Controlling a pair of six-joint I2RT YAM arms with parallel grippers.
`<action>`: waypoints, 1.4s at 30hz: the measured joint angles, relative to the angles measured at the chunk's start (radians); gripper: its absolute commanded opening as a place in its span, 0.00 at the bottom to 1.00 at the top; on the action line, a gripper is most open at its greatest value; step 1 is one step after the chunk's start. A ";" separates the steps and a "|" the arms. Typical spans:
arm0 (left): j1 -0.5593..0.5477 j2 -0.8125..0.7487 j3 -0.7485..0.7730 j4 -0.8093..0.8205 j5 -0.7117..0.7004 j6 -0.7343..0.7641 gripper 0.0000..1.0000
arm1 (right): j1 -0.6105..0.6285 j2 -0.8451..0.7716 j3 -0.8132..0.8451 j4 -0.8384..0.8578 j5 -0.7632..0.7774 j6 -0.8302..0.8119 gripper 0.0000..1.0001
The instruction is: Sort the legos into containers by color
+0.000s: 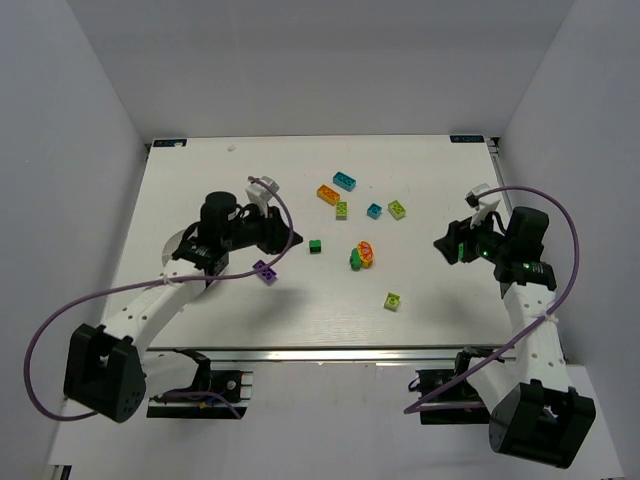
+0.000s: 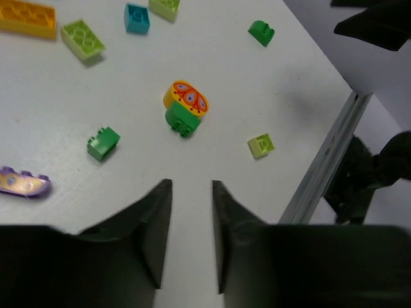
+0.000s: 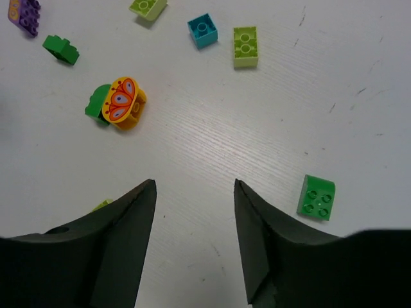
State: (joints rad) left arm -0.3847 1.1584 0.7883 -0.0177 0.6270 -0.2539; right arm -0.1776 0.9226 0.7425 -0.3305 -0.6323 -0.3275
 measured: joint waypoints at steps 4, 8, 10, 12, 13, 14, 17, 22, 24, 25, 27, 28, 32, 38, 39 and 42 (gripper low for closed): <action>-0.074 0.127 0.103 -0.122 -0.148 0.006 0.84 | -0.004 0.023 0.000 -0.023 0.006 -0.005 0.38; -0.137 0.256 0.216 -0.257 -0.411 -0.042 0.91 | -0.005 0.023 0.000 -0.025 0.030 0.004 0.59; -0.153 0.322 0.272 -0.327 -0.548 -0.080 0.94 | -0.005 0.022 0.000 -0.027 0.033 0.004 0.61; -0.159 0.383 0.326 -0.392 -0.667 -0.125 0.94 | -0.005 0.021 0.000 -0.027 0.034 0.005 0.62; -0.163 0.429 0.371 -0.417 -0.718 -0.148 0.95 | -0.005 0.019 0.000 -0.027 0.034 0.005 0.63; -0.163 0.472 0.412 -0.444 -0.774 -0.174 0.95 | -0.005 0.016 0.000 -0.027 0.035 0.005 0.63; -0.157 0.575 0.528 -0.518 -0.880 -0.241 0.98 | -0.005 0.002 0.000 -0.027 0.034 0.006 0.63; -0.137 0.706 0.687 -0.624 -0.945 -0.345 0.98 | -0.005 -0.028 0.000 -0.027 0.036 0.006 0.63; -0.131 0.744 0.735 -0.669 -0.954 -0.388 0.98 | -0.005 -0.036 0.000 -0.027 0.041 0.006 0.63; -0.127 0.768 0.767 -0.705 -0.956 -0.414 0.97 | -0.005 -0.038 0.000 -0.027 0.043 0.006 0.63; -0.119 0.811 0.821 -0.763 -0.957 -0.466 0.93 | -0.005 -0.040 0.000 -0.027 0.047 0.006 0.63; -0.113 0.832 0.845 -0.793 -0.956 -0.489 0.92 | -0.005 -0.040 0.000 -0.027 0.048 0.006 0.63; -0.092 0.874 0.881 -0.868 -0.933 -0.559 0.88 | -0.005 -0.040 0.000 -0.027 0.053 0.005 0.63; -0.053 0.880 0.880 -0.909 -0.901 -0.614 0.81 | -0.006 -0.040 0.000 -0.027 0.053 0.005 0.64; -0.046 0.880 0.877 -0.907 -0.895 -0.617 0.79 | -0.006 -0.040 0.000 -0.027 0.053 0.006 0.64; -0.029 0.884 0.871 -0.905 -0.872 -0.622 0.73 | -0.006 -0.040 0.000 -0.027 0.053 0.006 0.64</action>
State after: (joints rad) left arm -0.4141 2.0422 1.6588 -0.9230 -0.2451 -0.8761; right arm -0.1833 0.8825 0.7425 -0.3573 -0.5789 -0.3218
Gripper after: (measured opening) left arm 0.756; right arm 0.637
